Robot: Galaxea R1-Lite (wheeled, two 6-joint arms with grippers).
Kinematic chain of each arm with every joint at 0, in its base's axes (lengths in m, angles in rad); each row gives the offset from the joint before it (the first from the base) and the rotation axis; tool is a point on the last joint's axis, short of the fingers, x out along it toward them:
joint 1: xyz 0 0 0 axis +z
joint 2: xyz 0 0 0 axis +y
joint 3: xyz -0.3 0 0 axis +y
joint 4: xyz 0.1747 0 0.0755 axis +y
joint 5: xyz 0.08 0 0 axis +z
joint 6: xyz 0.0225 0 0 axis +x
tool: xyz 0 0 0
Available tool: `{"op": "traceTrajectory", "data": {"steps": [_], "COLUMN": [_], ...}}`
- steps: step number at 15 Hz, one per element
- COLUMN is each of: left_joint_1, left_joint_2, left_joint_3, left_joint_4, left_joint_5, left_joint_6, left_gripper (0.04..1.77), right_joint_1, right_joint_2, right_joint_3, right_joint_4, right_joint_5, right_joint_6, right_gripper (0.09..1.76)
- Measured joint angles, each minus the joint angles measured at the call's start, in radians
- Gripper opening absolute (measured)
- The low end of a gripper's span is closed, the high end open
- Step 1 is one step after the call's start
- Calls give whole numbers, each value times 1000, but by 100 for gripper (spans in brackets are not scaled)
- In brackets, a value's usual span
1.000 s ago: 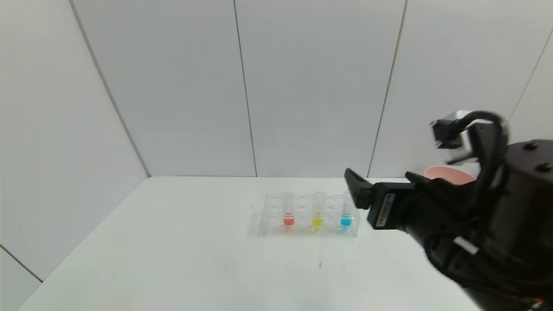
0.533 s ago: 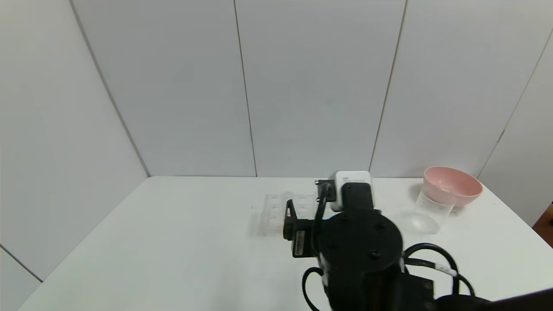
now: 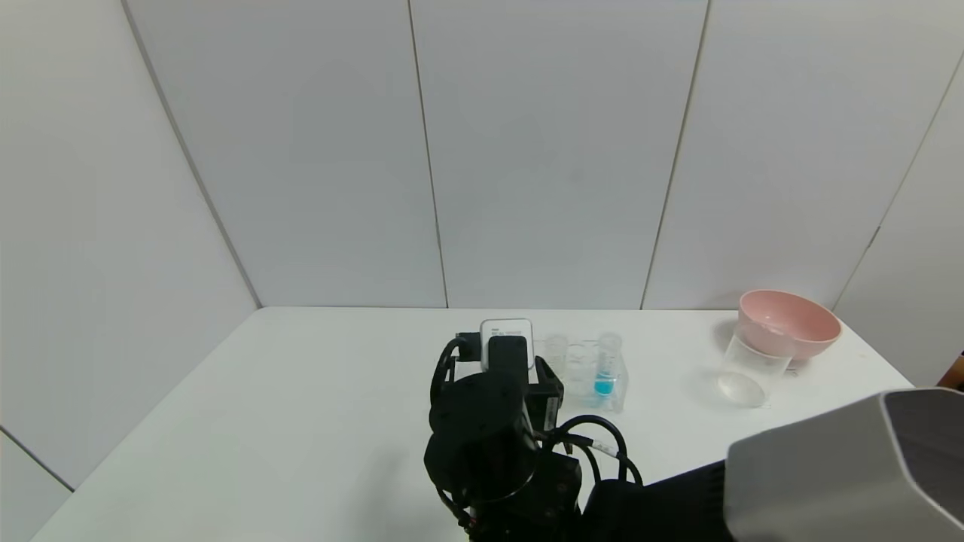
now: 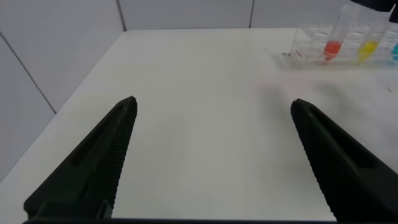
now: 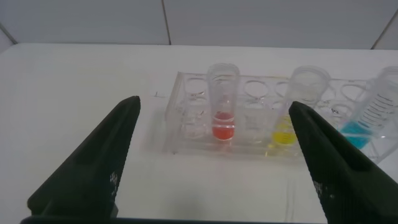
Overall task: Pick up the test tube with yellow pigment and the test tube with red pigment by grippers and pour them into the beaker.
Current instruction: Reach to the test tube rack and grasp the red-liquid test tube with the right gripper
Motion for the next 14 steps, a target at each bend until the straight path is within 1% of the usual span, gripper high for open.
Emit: {"op": "traceTrajectory", "data": {"steps": [4, 8, 12, 13, 14], "left_joint_1": [0, 0, 0, 0, 0], "left_joint_2": [0, 0, 0, 0, 0], "left_joint_3": [0, 0, 0, 0, 0], "left_joint_4": [0, 0, 0, 0, 0], "left_joint_5": [0, 0, 0, 0, 0], "left_joint_6": [0, 0, 0, 0, 0], "left_gripper": [176, 176, 176, 176, 176], "right_joint_1": [-66, -118, -139, -143, -146], "right_joint_2": [94, 153, 192, 200, 208], "right_joint_3": [-70, -125, -197, -208, -218], "right_joint_4": [1, 16, 57, 63, 65], "right_joint_5": [58, 122, 135, 135, 135], "right_joint_6": [0, 1, 2, 2, 2], "right_gripper": [171, 171, 171, 160, 142]}}
